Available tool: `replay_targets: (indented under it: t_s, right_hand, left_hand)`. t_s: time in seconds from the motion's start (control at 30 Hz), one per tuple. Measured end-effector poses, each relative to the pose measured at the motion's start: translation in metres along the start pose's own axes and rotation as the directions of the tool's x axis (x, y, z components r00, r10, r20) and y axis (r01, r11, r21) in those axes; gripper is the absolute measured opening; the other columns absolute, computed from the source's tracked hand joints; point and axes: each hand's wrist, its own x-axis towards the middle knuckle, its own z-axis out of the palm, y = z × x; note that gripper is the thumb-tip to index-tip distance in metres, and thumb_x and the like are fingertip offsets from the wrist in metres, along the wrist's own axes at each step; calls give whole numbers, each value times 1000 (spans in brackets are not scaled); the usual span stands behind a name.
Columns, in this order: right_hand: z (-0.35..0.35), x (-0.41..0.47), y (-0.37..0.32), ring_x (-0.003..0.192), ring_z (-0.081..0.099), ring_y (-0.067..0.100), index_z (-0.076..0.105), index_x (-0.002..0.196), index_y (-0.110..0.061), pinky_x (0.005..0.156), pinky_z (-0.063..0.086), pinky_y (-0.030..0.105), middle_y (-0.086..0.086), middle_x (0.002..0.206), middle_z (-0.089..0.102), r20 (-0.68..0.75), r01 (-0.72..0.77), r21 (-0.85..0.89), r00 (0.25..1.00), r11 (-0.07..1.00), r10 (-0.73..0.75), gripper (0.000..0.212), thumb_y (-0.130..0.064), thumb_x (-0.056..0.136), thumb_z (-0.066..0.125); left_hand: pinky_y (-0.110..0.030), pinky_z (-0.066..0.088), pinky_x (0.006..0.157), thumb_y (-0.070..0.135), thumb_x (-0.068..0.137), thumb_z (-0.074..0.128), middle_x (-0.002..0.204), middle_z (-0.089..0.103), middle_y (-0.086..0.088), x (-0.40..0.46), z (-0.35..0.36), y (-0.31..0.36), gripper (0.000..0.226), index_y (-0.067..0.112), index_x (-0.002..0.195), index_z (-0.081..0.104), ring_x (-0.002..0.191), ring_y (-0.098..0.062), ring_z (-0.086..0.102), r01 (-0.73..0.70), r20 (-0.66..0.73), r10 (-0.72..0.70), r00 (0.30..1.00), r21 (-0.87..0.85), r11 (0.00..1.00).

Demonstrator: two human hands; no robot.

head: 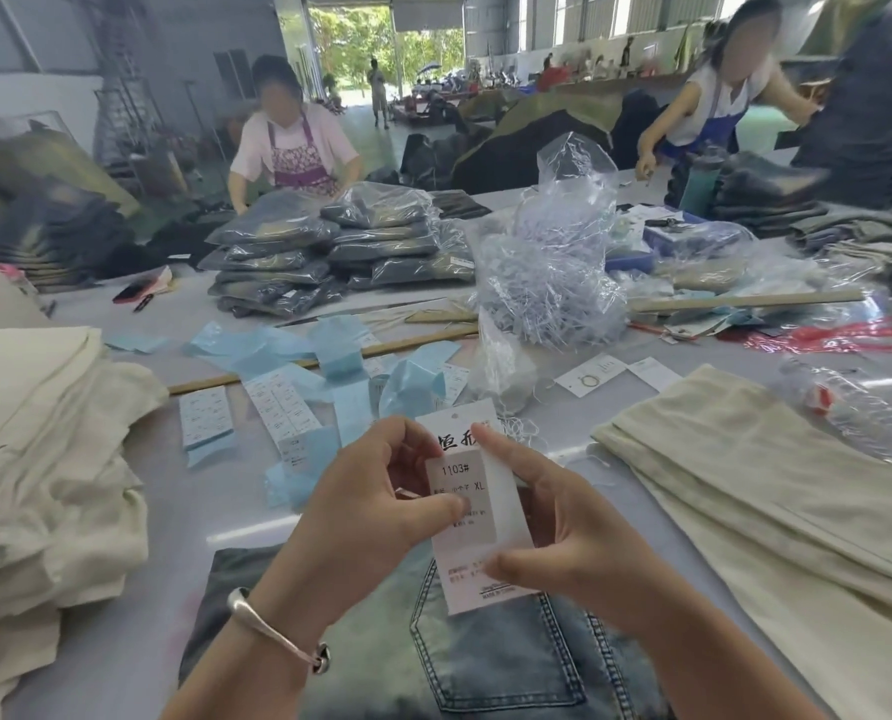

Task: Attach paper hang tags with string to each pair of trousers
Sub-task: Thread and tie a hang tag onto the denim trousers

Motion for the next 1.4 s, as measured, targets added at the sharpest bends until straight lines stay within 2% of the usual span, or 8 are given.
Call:
replay_targets:
  t_s: [0.23, 0.63, 0.8, 0.93, 1.0, 1.1, 1.2, 1.4]
  right_hand:
    - [-6, -3, -2, 100, 65, 27, 31, 147, -28, 87, 53, 42, 16, 119, 66, 13, 29, 46, 999, 999, -29, 93, 7, 70, 68]
    - [5, -2, -3, 108, 61, 31, 35, 147, -33, 89, 50, 43, 18, 126, 62, 36, 141, 158, 988, 977, -148, 91, 8, 74, 71]
    - [12, -1, -10, 106, 62, 32, 25, 151, -26, 88, 52, 47, 22, 126, 61, 22, 143, 236, 988, 961, -153, 96, 6, 75, 74]
    - [15, -2, -15, 112, 61, 41, 25, 150, -29, 91, 50, 53, 20, 130, 59, 18, 180, 249, 982, 952, -190, 98, 4, 74, 76]
    - [15, -2, -18, 111, 62, 40, 25, 151, -30, 88, 52, 47, 22, 128, 60, 24, 181, 266, 981, 947, -194, 98, 0, 74, 78]
    - [16, -2, -21, 114, 62, 36, 29, 150, -24, 87, 53, 38, 19, 127, 62, -5, 176, 315, 983, 933, -184, 93, -5, 74, 80]
    - [14, -1, -25, 112, 63, 35, 43, 143, -18, 85, 54, 35, 17, 127, 63, -58, 159, 425, 987, 891, -149, 90, -12, 64, 86]
    - [15, 4, -26, 104, 66, 33, 61, 127, -16, 76, 56, 34, 18, 120, 66, -220, 152, 413, 973, 898, -63, 73, 2, 59, 79]
  left_hand:
    - [-43, 59, 66, 28, 55, 80, 79, 70, 1, 0, 14, 6, 37, 23, 85, 59, 74, -25, 68, -41, -67, 47, 997, 90, 995]
    - [-10, 42, 62, 33, 65, 86, 79, 63, 13, -16, 19, 11, 38, 32, 85, 54, 78, -2, 59, -161, -185, 244, 952, 375, 913]
    - [-21, 44, 75, 57, 64, 72, 104, 48, 18, -25, 18, 13, 60, 46, 117, 48, 98, -4, 50, -176, -240, 388, 890, 603, 778]
    - [-17, 50, 70, 58, 56, 82, 104, 62, 20, -26, 14, 12, 105, 51, 142, 21, 95, -1, 62, -69, -298, 139, 944, 235, 970]
    - [-29, 57, 72, 40, 59, 90, 97, 74, 6, -24, 15, 9, 91, 36, 136, 40, 87, -15, 72, 33, -159, -57, 986, -153, 988]
    - [-44, 58, 76, 12, 63, 82, 103, 72, -20, -23, 16, 3, 62, 13, 120, 59, 93, -39, 70, 133, 48, -126, 991, -527, 840]
    - [-41, 58, 78, 5, 62, 82, 105, 70, -27, -22, 19, -2, 51, 9, 110, 65, 97, -42, 68, 100, 65, -76, 995, -632, 769]
    - [-31, 58, 72, 7, 65, 83, 96, 74, -19, -21, 23, -4, 33, 11, 97, 76, 89, -32, 73, 0, 0, 0, 1000, -479, 878]
